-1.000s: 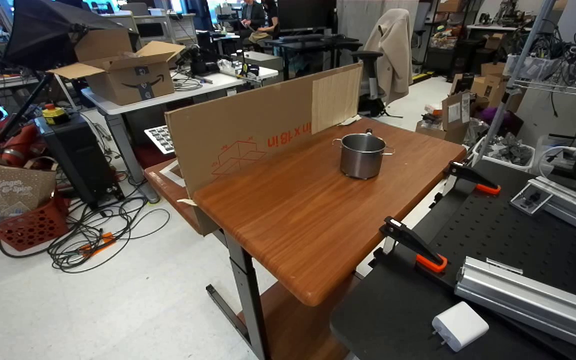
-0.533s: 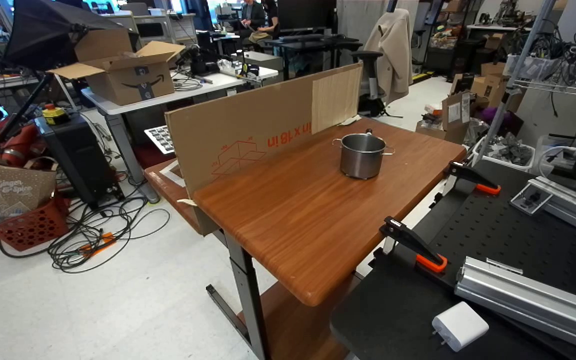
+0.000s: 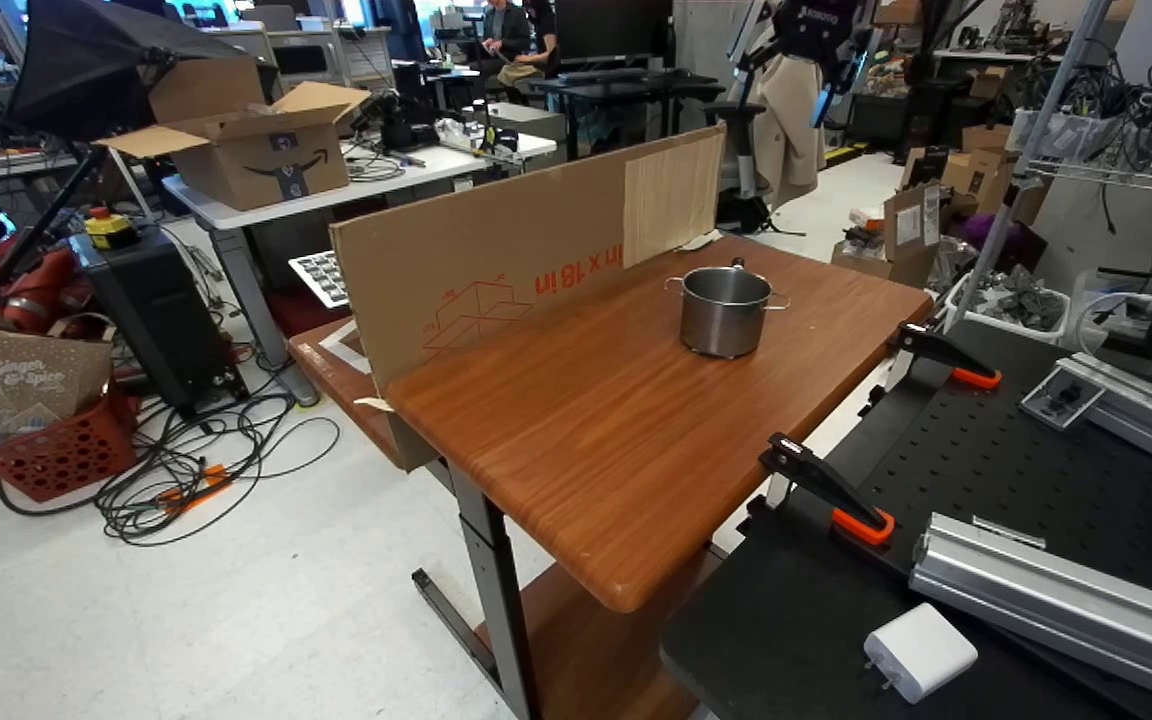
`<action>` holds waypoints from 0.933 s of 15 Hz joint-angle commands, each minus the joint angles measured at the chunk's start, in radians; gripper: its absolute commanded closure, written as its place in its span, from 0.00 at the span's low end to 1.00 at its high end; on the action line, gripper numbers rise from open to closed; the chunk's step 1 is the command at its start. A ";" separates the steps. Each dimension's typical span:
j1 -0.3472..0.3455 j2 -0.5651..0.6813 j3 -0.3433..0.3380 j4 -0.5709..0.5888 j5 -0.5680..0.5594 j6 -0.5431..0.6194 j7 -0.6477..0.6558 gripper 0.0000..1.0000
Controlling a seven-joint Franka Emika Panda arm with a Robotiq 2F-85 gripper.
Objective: Put the black marker inside the pot
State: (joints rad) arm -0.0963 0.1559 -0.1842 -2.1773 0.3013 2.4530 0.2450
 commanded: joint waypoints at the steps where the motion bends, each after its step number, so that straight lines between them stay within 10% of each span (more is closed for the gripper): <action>1: -0.013 0.095 0.030 0.050 0.028 0.081 0.033 0.00; 14: -0.016 0.386 0.059 0.185 0.009 0.112 0.073 0.00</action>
State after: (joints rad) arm -0.0965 0.5027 -0.1403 -2.0281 0.3030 2.5588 0.3081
